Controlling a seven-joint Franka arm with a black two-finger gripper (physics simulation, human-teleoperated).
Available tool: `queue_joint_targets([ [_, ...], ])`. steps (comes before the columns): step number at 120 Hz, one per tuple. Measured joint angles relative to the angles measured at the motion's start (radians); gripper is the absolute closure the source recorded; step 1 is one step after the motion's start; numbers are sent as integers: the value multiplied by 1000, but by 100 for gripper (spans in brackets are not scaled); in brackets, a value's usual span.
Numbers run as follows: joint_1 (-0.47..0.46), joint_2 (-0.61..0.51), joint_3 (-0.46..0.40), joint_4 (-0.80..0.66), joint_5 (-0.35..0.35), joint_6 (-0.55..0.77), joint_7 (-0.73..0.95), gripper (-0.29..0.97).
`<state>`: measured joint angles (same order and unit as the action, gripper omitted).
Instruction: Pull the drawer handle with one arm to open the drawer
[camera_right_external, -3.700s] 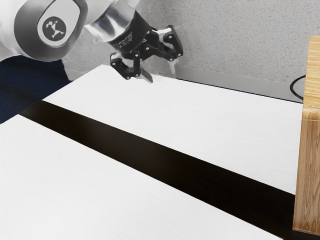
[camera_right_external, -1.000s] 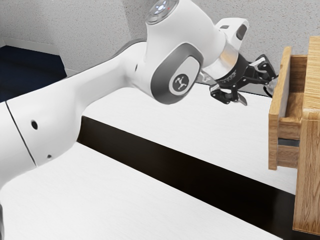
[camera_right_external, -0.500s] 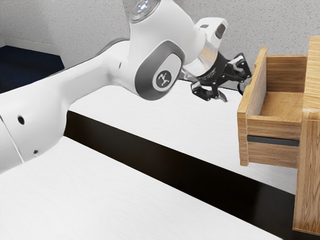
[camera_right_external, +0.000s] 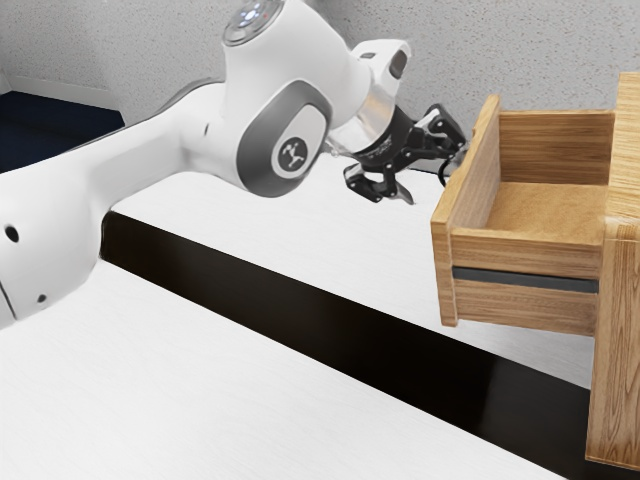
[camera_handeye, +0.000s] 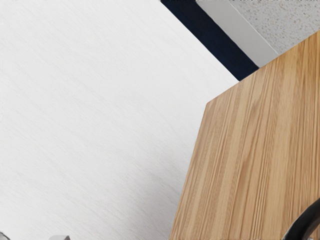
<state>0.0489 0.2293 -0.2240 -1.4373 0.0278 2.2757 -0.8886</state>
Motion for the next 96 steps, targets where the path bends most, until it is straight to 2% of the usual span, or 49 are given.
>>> queue_joint_targets([
  [26, 20, -54, 7, -69, -18, 3, -4, 23],
  [96, 76, -135, 8, -169, 22, 2, -32, 23],
])
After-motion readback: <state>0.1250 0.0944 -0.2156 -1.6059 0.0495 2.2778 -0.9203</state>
